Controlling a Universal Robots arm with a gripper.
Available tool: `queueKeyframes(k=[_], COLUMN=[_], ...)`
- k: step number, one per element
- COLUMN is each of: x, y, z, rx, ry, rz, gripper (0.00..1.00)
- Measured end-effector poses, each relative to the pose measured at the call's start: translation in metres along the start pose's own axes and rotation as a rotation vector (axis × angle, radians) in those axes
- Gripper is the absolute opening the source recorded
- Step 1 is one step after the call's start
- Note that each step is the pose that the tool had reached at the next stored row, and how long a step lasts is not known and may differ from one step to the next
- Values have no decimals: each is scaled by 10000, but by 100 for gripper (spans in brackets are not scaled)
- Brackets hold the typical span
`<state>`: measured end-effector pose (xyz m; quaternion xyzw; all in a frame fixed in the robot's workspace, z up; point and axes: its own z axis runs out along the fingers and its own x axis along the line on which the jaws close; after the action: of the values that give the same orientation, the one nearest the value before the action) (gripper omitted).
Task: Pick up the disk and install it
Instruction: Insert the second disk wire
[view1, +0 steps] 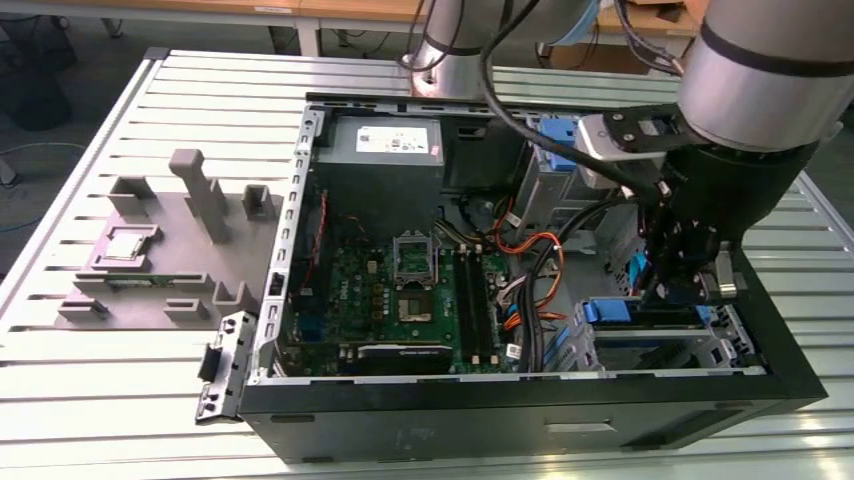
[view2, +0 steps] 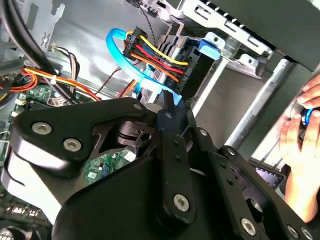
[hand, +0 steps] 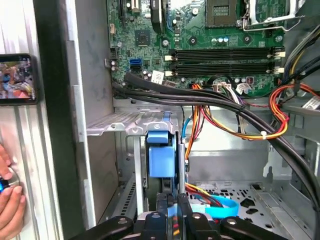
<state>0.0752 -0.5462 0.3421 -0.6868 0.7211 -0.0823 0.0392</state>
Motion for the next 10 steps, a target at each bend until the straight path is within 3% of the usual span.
queueKeyframes(k=[4, 6, 10], x=[5, 5, 5], y=[-18, -18, -19], z=[-99, -103, -104], rx=[-65, -74, -76], ry=[4, 3, 4], rz=[-5, -4, -5], gripper=[23, 15, 10])
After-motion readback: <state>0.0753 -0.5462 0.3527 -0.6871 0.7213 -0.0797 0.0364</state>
